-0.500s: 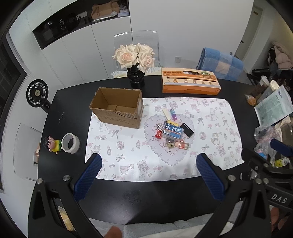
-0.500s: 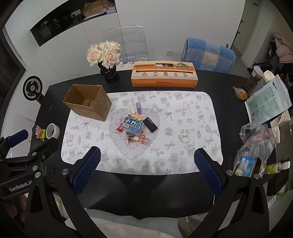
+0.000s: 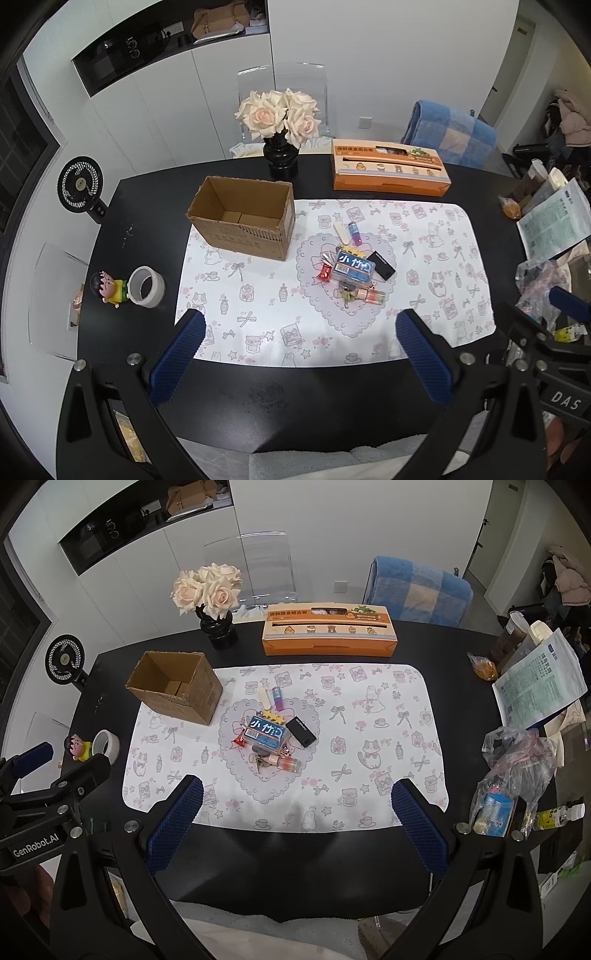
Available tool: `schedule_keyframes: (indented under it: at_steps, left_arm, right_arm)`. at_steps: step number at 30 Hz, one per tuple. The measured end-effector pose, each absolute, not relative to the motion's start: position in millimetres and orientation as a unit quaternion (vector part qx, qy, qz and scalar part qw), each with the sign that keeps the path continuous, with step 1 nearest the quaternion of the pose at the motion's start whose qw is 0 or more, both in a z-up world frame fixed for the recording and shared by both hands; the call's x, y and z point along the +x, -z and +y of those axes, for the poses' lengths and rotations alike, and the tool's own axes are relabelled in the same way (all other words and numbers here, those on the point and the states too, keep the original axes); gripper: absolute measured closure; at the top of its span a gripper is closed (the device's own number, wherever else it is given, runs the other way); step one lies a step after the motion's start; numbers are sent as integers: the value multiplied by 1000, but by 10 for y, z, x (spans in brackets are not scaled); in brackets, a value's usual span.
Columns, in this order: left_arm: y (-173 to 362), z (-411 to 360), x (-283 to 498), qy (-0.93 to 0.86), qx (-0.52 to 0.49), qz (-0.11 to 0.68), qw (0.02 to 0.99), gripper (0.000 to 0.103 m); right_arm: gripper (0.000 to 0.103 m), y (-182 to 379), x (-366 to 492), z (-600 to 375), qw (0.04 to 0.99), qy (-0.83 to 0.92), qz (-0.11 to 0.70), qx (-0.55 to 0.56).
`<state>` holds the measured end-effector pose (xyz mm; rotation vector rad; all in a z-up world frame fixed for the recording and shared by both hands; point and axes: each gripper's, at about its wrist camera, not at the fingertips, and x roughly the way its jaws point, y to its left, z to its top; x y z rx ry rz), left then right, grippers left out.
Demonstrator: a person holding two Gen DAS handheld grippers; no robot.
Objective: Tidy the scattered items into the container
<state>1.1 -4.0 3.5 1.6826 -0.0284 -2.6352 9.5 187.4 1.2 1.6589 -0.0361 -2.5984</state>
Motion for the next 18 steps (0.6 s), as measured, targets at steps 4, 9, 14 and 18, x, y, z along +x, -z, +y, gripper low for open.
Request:
schedule_keyframes:
  at_steps: [4, 9, 14, 18]
  left_arm:
    - [-43, -45, 12, 843, 537, -13, 12, 0]
    - [-44, -37, 13, 845, 534, -15, 12, 0]
    - [-38, -41, 19, 846, 533, -13, 14, 0]
    - [-28, -45, 26, 846, 534, -12, 14, 0]
  right_arm:
    - [0, -6, 91, 1919, 31, 841, -15, 540]
    - [0, 0, 92, 1937, 27, 840, -15, 541]
    - [0, 11, 88, 1888, 24, 841, -13, 540]
    - [0, 11, 98, 1874, 23, 840, -12, 541]
